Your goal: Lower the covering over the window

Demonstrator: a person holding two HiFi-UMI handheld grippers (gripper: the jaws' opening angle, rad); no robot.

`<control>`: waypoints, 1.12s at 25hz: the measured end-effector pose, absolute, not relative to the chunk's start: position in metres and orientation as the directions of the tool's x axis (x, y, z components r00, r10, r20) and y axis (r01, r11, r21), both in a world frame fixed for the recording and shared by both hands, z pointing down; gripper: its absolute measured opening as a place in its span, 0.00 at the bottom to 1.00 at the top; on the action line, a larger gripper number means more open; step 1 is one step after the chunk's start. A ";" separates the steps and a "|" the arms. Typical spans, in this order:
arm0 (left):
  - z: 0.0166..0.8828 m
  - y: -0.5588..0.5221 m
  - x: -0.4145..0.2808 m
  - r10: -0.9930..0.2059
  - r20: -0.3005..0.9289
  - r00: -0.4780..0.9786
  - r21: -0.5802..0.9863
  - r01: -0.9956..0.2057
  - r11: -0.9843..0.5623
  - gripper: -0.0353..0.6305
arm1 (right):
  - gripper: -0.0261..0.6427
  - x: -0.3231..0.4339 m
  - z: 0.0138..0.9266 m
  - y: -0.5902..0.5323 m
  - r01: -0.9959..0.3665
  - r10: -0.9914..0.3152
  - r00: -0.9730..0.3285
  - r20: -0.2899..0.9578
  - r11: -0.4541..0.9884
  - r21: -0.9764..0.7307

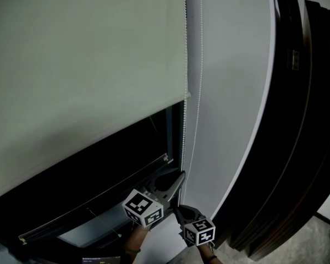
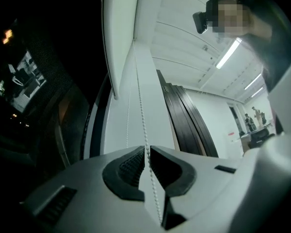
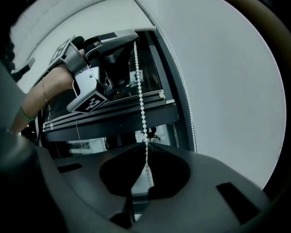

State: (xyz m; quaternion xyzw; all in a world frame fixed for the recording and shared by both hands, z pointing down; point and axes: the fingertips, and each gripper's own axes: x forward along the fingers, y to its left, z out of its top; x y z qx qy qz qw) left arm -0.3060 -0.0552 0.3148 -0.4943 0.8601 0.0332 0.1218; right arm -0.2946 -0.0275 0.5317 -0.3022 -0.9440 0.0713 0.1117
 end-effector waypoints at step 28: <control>0.596 -0.037 -0.290 -0.829 0.275 -0.487 0.233 -0.803 0.549 0.06 | 0.13 -0.288 0.366 -0.046 0.636 0.633 -0.771 -0.073 0.760 -0.132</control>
